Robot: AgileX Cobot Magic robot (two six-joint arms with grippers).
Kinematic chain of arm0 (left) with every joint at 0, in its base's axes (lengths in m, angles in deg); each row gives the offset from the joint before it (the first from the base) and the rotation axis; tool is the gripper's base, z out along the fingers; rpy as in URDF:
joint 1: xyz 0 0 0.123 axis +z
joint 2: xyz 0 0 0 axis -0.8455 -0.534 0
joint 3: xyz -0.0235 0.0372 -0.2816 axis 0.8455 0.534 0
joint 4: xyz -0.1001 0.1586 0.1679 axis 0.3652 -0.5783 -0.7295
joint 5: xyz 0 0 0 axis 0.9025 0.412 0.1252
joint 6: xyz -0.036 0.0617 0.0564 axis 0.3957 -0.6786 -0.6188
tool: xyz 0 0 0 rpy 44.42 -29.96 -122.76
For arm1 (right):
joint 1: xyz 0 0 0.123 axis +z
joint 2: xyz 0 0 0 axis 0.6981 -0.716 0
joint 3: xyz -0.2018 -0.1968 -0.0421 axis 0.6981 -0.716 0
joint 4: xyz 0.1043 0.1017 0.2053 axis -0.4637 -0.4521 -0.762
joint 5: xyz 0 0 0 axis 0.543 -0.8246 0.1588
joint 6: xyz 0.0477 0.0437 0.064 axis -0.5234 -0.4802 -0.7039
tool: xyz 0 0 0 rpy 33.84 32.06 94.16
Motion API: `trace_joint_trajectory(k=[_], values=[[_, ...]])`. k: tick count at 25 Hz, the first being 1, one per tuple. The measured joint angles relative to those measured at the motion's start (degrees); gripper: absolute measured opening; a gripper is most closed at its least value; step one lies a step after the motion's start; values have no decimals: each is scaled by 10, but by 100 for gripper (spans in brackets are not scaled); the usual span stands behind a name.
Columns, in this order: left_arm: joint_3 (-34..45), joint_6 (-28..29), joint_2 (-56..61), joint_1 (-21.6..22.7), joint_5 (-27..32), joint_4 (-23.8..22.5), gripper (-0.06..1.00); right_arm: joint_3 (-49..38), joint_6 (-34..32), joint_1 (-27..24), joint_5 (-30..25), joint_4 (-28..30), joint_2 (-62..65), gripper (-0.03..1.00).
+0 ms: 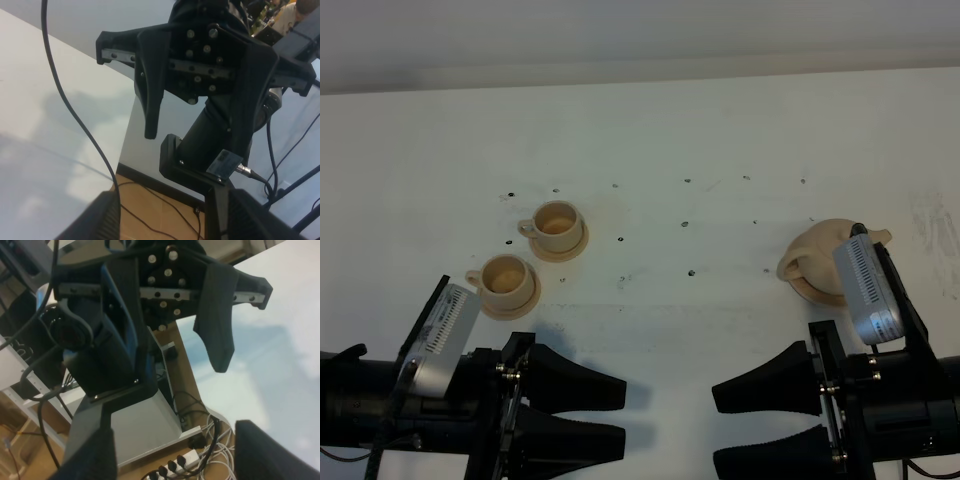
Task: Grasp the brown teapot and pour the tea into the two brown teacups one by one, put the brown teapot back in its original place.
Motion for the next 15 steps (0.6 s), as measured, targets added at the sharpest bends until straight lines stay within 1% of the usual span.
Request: trace_joint_trajectory(k=[15], values=[[0,0,0,0,0,0,47,0,0,0,0,0,0,54]])
